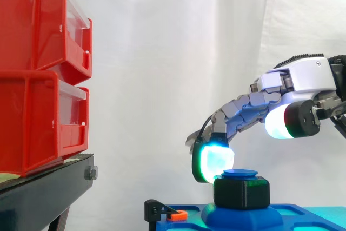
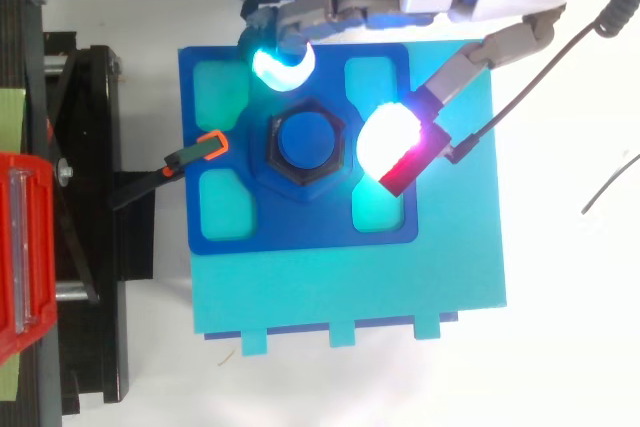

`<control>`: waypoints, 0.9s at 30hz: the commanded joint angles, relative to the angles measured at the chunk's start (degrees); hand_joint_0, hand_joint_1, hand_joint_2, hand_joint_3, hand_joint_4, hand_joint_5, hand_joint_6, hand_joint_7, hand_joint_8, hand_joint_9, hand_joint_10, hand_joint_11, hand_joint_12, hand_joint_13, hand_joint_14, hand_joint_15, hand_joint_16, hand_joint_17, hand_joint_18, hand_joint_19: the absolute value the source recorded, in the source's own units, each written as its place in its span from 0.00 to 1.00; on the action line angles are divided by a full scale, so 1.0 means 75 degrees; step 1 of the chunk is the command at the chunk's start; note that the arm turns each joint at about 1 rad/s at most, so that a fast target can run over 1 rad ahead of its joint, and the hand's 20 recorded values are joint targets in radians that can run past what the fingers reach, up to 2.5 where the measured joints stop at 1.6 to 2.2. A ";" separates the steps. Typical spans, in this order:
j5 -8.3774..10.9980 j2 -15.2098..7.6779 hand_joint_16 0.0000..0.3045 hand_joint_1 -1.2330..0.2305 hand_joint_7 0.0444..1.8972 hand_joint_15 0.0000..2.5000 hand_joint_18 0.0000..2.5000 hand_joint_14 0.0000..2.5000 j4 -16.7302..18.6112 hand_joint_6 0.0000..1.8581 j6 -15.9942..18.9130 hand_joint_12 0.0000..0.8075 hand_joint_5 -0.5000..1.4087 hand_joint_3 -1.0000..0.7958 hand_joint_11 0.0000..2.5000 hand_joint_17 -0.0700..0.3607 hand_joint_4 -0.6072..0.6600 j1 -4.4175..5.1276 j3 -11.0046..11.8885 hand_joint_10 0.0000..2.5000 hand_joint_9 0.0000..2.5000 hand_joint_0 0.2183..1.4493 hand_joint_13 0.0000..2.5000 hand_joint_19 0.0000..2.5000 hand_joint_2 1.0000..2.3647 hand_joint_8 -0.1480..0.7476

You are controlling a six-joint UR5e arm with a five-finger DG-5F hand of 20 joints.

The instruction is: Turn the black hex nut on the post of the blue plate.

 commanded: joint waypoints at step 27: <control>0.1174 0.0000 0.17 0.67 0.39 0.00 0.13 0.00 -0.0178 0.27 0.0175 0.43 0.17 0.28 0.00 0.44 0.68 0.1087 0.0381 0.00 0.13 0.22 0.09 0.14 0.00 0.45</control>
